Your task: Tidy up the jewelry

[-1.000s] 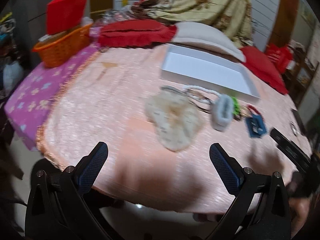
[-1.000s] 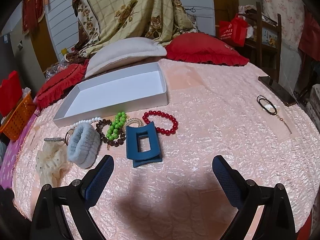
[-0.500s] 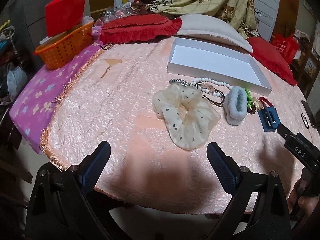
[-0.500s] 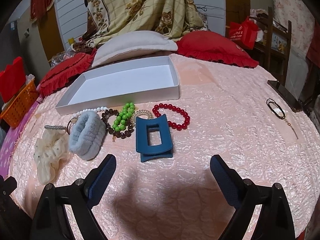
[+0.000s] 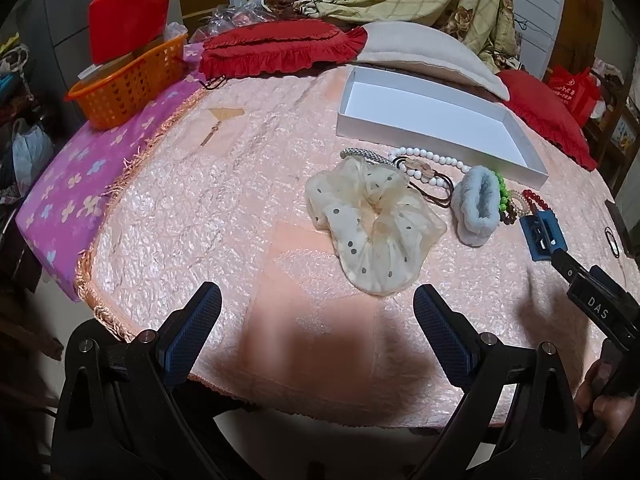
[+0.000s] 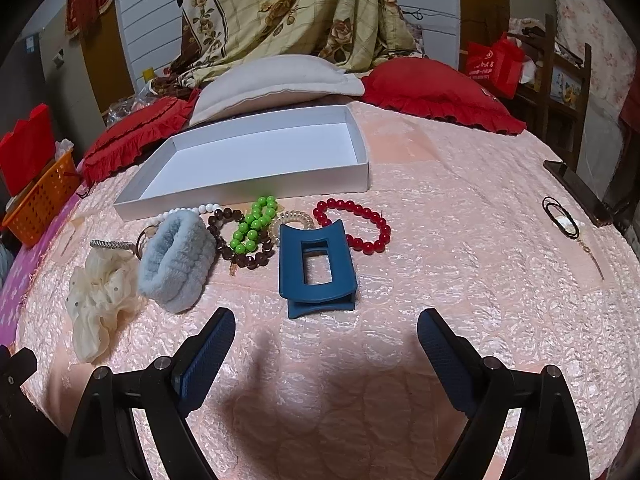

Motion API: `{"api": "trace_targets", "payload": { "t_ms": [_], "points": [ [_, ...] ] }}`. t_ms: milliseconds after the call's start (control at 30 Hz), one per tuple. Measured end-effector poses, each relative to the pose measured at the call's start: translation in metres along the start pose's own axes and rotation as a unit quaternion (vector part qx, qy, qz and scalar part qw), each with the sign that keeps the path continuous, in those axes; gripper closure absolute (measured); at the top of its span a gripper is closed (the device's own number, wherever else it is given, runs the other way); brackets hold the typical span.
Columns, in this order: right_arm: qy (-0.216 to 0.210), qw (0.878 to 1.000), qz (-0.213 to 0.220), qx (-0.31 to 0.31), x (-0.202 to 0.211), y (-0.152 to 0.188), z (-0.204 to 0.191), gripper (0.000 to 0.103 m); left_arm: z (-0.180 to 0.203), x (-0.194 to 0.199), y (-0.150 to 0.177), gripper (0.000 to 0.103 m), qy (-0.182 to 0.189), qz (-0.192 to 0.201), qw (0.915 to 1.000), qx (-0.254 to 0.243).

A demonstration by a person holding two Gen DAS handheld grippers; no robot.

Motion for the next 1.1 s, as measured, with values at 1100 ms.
{"api": "trace_targets", "payload": {
  "t_ms": [1100],
  "points": [
    [-0.136, 0.987, -0.074, 0.03, -0.035, -0.037, -0.103, 0.025, -0.018, -0.07, -0.056, 0.026, 0.099, -0.031, 0.9947, 0.001]
  ]
}}
Point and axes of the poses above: each gripper's, at about its wrist camera, not at the fingertips, and x roughly against the way its jaws point, z to its right, y to its underside, the point moved 9 cm from there along -x, roughly the way its jaws point, and after that the axes turned 3 degrees about z, right-handed, at the moved point
